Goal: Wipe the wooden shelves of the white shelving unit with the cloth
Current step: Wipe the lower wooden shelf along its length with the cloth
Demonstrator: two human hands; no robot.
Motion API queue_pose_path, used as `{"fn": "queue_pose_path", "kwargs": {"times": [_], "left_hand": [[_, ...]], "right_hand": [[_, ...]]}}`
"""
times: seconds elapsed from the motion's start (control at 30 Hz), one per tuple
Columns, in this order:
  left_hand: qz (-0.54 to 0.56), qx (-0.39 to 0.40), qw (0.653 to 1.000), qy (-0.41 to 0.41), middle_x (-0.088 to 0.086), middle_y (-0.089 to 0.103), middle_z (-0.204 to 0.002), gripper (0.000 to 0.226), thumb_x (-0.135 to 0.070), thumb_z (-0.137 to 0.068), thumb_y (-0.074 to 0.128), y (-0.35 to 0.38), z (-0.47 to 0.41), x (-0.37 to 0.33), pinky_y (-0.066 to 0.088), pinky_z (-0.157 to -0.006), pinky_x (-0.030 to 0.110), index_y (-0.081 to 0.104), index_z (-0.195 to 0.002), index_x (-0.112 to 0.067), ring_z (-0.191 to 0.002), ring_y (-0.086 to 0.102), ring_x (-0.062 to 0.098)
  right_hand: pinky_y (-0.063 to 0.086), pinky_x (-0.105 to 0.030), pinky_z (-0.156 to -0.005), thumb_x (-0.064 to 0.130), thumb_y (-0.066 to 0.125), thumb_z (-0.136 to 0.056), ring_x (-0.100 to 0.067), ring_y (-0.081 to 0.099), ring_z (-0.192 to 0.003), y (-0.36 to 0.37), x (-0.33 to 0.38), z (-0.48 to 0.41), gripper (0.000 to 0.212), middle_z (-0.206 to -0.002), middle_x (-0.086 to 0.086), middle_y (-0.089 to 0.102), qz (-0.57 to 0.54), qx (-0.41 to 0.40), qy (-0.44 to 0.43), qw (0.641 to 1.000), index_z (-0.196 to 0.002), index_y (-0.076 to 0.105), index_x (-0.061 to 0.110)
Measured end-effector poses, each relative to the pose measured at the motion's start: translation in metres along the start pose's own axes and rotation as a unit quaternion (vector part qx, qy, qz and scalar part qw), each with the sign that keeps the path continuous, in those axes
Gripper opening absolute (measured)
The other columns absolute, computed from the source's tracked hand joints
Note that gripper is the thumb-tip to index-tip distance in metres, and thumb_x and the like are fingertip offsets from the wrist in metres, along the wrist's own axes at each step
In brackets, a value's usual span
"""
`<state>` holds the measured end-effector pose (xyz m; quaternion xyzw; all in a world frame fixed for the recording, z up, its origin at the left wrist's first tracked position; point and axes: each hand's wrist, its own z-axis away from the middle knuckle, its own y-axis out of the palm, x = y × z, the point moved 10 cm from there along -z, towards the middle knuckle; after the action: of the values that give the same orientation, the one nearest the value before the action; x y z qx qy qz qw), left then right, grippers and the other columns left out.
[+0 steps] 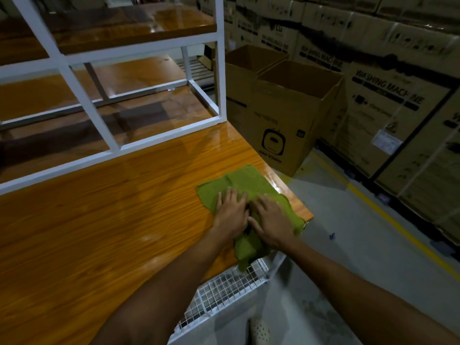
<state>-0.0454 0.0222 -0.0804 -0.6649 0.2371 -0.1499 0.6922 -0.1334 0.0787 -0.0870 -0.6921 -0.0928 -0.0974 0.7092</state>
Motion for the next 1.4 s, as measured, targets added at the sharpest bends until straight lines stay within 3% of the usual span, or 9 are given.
{"fn": "queue_pose_path", "kwargs": {"times": [0.07,0.17,0.43,0.8,0.9,1.0,1.1,1.23,1.4], "left_hand": [[0.011,0.017,1.0,0.0,0.013,0.013,-0.163,0.062,-0.043,-0.098,0.036,0.014,-0.004,0.008,0.007,-0.12,0.054,0.02,-0.155,-0.023,-0.15,0.007,0.032],[0.006,0.015,1.0,0.013,0.011,0.004,-0.165,0.066,-0.047,-0.097,0.03,0.019,-0.011,0.004,0.003,-0.12,0.053,0.012,-0.157,-0.024,-0.151,0.0,0.031],[0.006,0.042,0.999,-0.028,0.011,-0.006,-0.164,0.062,-0.049,-0.103,0.022,0.022,-0.047,-0.028,-0.002,-0.12,0.053,0.002,-0.157,-0.025,-0.151,-0.008,0.03],[0.029,0.037,0.995,-0.091,0.009,-0.001,-0.165,0.063,-0.054,-0.1,0.022,0.019,-0.029,0.019,-0.001,-0.119,0.055,0.008,-0.157,-0.03,-0.151,-0.006,0.032],[0.008,0.025,0.993,-0.113,0.014,0.012,-0.163,0.064,-0.054,-0.098,0.025,0.018,0.002,0.016,0.008,-0.116,0.06,0.016,-0.156,-0.028,-0.149,0.008,0.036],[-0.048,0.014,0.991,-0.122,0.02,0.049,-0.137,0.059,-0.055,-0.09,0.037,0.01,0.025,0.001,0.026,-0.103,0.067,0.051,-0.136,-0.021,-0.126,0.042,0.04],[-0.065,-0.02,0.994,-0.09,0.018,0.054,-0.122,0.045,-0.054,-0.085,0.042,-0.007,0.012,-0.003,0.02,-0.107,0.07,0.056,-0.115,-0.022,-0.12,0.045,0.036],[-0.03,0.009,0.998,-0.046,0.016,0.017,-0.161,0.057,-0.051,-0.095,0.036,-0.001,-0.013,0.019,0.004,-0.119,0.059,0.042,-0.141,-0.017,-0.15,0.008,0.034],[0.006,0.042,0.998,-0.05,0.003,-0.006,-0.165,0.064,-0.055,-0.1,0.02,0.013,-0.01,0.054,-0.001,-0.121,0.051,0.005,-0.157,-0.028,-0.151,-0.01,0.025]], "right_hand": [[0.002,-0.052,-0.121,0.065,-0.011,-0.091,-0.023,0.001,-0.152,0.016,0.005,-0.002,0.079,-0.166,-0.002,0.006,0.029,0.016,0.002,0.999,-0.158,0.011,0.028],[-0.006,-0.049,-0.12,0.064,-0.017,-0.089,-0.02,-0.007,-0.152,0.017,-0.005,-0.003,0.079,-0.165,0.001,-0.001,0.036,0.019,-0.018,0.999,-0.158,0.003,0.031],[-0.008,-0.051,-0.121,0.064,-0.01,-0.092,-0.018,-0.015,-0.151,0.004,-0.058,-0.026,0.071,-0.163,0.005,-0.014,0.062,0.038,-0.024,0.997,-0.156,-0.004,0.035],[-0.004,-0.06,-0.118,0.055,-0.001,-0.096,-0.021,-0.016,-0.15,0.01,-0.02,-0.039,0.063,-0.164,0.004,-0.012,0.076,0.061,-0.063,0.993,-0.156,-0.001,0.037],[-0.003,-0.059,-0.119,0.056,0.004,-0.097,-0.022,-0.014,-0.15,0.016,-0.011,-0.022,0.064,-0.165,0.002,-0.007,0.092,0.058,-0.116,0.987,-0.157,0.005,0.033],[-0.005,-0.058,-0.118,0.058,0.009,-0.1,-0.022,-0.012,-0.151,0.018,-0.013,-0.006,0.061,-0.165,0.003,-0.006,0.099,0.051,-0.151,0.982,-0.157,0.007,0.036],[0.0,-0.063,-0.117,0.06,0.001,-0.098,-0.024,-0.007,-0.152,0.013,-0.019,-0.011,0.061,-0.165,0.002,-0.004,0.106,0.037,-0.121,0.986,-0.156,0.005,0.04],[-0.011,-0.059,-0.116,0.058,0.004,-0.099,-0.023,-0.016,-0.15,0.015,-0.008,-0.032,0.059,-0.163,0.002,-0.017,0.093,0.056,-0.068,0.992,-0.155,-0.006,0.041],[-0.007,-0.062,-0.117,0.055,0.009,-0.102,-0.025,-0.019,-0.15,0.023,0.018,-0.047,0.059,-0.164,-0.001,-0.017,0.103,0.067,-0.088,0.989,-0.155,-0.006,0.036]]}}
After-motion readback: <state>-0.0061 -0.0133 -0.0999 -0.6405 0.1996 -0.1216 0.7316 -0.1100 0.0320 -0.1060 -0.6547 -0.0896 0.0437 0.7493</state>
